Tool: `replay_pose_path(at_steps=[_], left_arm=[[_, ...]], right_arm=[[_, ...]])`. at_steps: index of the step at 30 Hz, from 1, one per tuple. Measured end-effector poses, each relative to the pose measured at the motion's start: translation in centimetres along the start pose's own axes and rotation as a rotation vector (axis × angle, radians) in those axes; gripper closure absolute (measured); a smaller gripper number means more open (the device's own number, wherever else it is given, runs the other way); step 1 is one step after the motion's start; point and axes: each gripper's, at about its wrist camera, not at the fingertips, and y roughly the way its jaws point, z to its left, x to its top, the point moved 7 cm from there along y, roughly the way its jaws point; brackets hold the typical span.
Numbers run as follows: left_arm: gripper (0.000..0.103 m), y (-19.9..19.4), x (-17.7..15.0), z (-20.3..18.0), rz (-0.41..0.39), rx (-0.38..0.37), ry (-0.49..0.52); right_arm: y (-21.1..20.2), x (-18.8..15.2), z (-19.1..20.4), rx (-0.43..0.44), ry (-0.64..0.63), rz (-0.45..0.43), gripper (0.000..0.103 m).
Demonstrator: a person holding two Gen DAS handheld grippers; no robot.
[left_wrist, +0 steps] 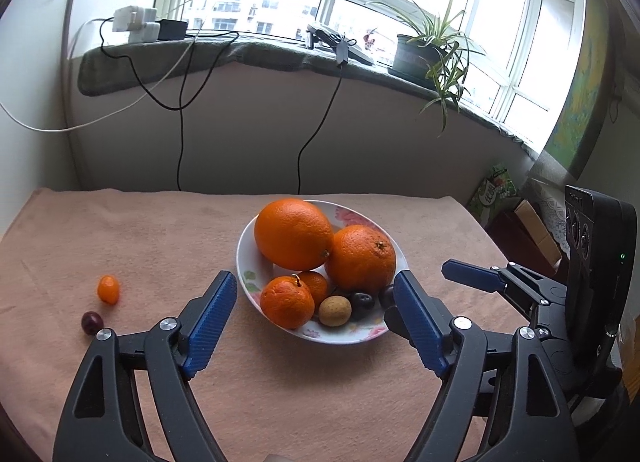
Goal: Organize fruits
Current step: 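Open both grippers to release the kiwi and plum onto the plate, then move both tools back toward the kumquat and last plum on the towel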
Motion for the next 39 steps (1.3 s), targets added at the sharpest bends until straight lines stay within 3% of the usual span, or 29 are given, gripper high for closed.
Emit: replay_pose_path(at_steps=[20,28,37,39], left_arm=[[0.022,-1.7,-0.5,2.7,-0.020,0.007,-0.049],[0.022,-3.3,-1.8,7.0,-0.031,0.048,-0.120],[0.024,-4.6,-3.5,12.5,-0.028,0.121,-0.186],[0.030,-4.6,-3.8,13.4,-0.021,0.122,-0.198]], right_arm=[[0.7,0.7,2.1,0.005,-0.029,0.011,0.012],[1.4,2.1,4.4,0.040,-0.052,0.001,0.012],[3.7,3.9,9.2,0.140,-0.091,0.027,0.012],[4.4,4.3,10.5,0.172,-0.095,0.039,0.012]])
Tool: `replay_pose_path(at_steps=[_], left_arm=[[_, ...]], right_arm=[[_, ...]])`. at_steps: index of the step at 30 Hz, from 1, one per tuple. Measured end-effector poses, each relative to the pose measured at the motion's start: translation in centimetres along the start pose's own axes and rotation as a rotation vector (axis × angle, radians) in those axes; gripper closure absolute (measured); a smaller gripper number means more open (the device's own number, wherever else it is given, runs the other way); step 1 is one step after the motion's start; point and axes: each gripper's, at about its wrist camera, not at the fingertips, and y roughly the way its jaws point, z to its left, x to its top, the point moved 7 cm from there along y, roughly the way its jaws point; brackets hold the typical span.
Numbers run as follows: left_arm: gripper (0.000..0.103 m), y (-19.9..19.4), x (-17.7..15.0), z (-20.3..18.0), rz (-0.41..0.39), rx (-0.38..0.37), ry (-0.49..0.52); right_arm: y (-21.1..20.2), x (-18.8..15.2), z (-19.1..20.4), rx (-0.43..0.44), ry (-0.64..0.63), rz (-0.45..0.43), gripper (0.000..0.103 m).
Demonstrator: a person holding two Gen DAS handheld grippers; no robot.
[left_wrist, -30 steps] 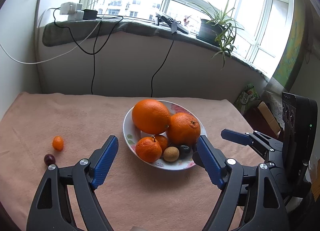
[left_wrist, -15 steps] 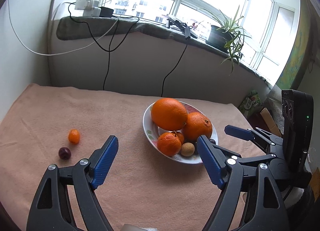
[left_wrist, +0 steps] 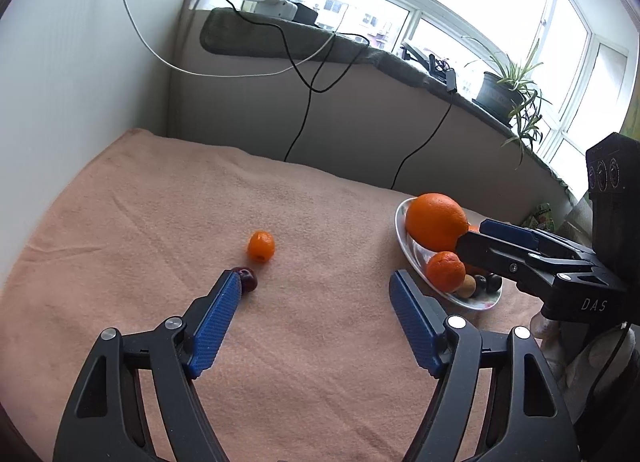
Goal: Organize fruits
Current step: 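Move both tools back toward the kumquat and last plum on the towel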
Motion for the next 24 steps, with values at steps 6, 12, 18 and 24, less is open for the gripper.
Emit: replay_pose_path(at_steps=[6,12,18,24], left_arm=[[0.038,0.9,-0.8,2.0,0.034,0.008,-0.027],[0.049,2.3,-1.2,3.2,0.067,-0.004,-0.065],[0.064,3.6,-1.3,4.1,0.098,-0.002,-0.089],[0.065,4.3,-1.2,4.6,0.113,0.003,-0.090]], right_arm=[[2.8,1.4,2.7,0.071,-0.001,0.040,0.012],[6.1,1.9,4.5,0.158,0.030,0.113,0.012],[9.3,2.1,5.3,0.197,0.082,0.181,0.030],[12.5,1.7,5.5,0.241,0.152,0.253,0.050]])
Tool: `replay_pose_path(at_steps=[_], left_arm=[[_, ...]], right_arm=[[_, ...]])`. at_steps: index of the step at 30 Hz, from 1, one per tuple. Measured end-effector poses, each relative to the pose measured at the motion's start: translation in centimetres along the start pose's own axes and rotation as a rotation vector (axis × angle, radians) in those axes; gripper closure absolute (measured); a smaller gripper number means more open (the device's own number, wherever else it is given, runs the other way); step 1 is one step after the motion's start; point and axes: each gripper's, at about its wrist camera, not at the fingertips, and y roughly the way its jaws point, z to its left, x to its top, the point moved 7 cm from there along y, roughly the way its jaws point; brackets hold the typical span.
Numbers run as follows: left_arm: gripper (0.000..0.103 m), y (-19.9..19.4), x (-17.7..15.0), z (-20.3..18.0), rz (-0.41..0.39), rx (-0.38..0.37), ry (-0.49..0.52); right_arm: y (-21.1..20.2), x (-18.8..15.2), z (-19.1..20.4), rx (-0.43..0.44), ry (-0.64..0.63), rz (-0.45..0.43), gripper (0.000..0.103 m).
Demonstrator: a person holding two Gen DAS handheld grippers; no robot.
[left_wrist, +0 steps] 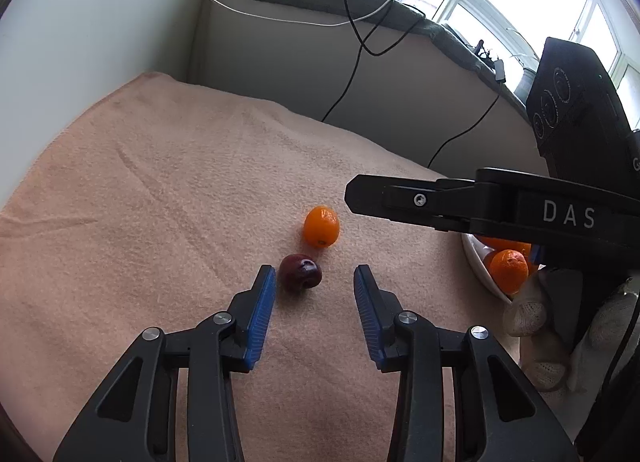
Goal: Organize fruits
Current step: 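Move both tools back toward the kumquat and last plum on the towel, then grasp the dark plum with the left gripper while the right grasps the kumquat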
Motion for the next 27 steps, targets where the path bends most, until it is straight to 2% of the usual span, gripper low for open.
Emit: replay_pose_path(at_steps=[6,12,17,21,27], left_arm=[[0.068,0.8,0.1,0.1,0.017,0.007,0.002],[0.069,1.7,0.6,0.0,0.030,0.015,-0.005],[0.075,2.1,0.6,0.2,0.039,0.021,-0.004],[0.080,2.2,0.7,0.3,0.037,0.025,-0.004],[0.080,1.7,0.7,0.2,0.024,0.025,-0.004]], right_arm=[[1.9,-0.1,-0.3,0.027,0.031,0.036,0.064],[3.2,-0.1,-0.2,0.010,0.029,0.050,0.067],[4.4,-0.3,0.0,-0.018,0.013,0.067,0.076],[4.8,-0.4,0.2,-0.026,0.010,0.061,0.077],[4.0,-0.5,0.1,-0.016,0.017,0.042,0.078]])
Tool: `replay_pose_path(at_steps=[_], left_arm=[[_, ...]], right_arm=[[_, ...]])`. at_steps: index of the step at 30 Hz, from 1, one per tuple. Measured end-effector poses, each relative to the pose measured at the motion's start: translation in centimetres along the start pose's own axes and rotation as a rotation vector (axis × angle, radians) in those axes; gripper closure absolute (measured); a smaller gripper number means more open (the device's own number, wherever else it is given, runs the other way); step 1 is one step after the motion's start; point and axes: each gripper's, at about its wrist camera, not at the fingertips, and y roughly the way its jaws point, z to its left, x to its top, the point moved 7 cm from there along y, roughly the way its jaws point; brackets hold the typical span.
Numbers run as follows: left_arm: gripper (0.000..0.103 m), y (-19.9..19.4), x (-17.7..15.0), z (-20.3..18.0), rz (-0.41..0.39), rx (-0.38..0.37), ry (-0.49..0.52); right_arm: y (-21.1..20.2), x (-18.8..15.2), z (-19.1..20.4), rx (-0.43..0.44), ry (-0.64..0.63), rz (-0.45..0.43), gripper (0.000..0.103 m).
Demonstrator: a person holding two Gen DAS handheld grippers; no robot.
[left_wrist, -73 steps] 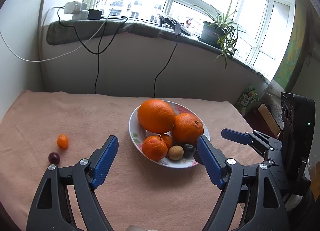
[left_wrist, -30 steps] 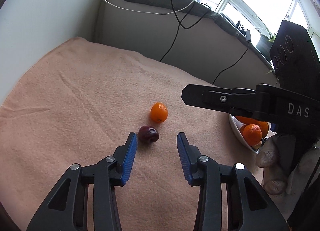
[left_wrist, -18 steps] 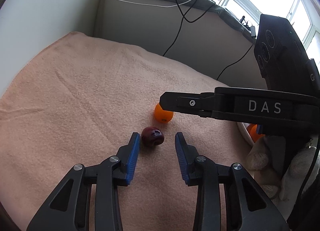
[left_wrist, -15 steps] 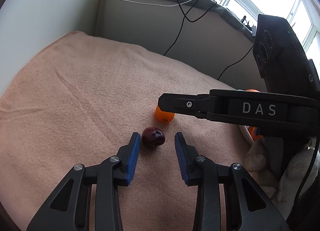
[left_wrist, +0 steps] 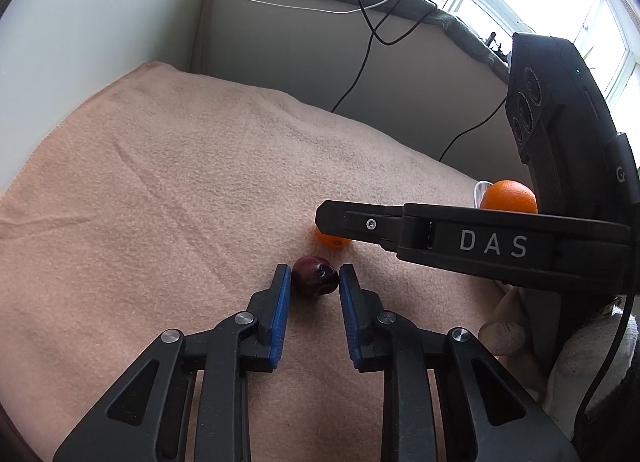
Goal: Organize fruits
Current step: 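Grasp the dark plum with the left gripper while the right grasps the kumquat, then carry the plum and kumquat in both grippers over the white plate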
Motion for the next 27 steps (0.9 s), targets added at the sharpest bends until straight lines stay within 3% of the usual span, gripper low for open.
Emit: replay_pose_path(at_steps=[13,27], left_arm=[[0.080,-3.5,-0.5,-1.3,-0.066,-0.025,0.025],[0.080,-4.6,0.9,-7.5,-0.108,-0.113,0.099]], right_arm=[[-6.0,-1.2,0.1,0.006,-0.043,-0.101,0.078],[-15.2,-3.2,-2.6,-0.046,-0.054,-0.254,0.079]])
